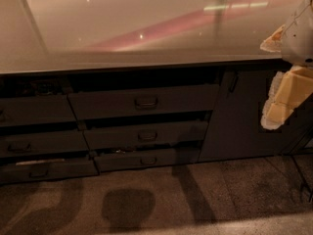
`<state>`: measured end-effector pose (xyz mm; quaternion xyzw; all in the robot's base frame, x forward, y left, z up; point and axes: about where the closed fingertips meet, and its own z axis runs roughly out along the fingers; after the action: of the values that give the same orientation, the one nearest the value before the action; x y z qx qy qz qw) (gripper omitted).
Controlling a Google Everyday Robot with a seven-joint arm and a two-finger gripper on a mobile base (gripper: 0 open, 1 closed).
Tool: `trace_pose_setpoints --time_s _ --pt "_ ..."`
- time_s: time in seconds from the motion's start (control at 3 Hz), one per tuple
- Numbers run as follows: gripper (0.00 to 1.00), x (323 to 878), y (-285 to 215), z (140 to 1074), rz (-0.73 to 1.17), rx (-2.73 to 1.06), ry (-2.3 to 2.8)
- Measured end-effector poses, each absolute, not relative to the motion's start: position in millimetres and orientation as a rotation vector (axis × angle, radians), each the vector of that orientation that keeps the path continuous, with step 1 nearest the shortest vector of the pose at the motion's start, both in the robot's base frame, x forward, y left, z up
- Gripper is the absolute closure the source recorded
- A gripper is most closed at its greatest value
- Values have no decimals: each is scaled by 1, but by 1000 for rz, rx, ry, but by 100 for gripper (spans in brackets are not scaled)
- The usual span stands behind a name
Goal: Open top drawer
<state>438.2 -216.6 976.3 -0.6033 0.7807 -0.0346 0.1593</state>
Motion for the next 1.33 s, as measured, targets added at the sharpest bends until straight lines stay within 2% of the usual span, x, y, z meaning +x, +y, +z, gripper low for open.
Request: trace_pose_setpoints --time_s 0.33,1.0,1.33 --pt "0 438 -217 976 -99 -1724 2231" --pt "0 501 -250 872 37 -1735 2391" --pt "0 501 -250 872 37 -1735 2390"
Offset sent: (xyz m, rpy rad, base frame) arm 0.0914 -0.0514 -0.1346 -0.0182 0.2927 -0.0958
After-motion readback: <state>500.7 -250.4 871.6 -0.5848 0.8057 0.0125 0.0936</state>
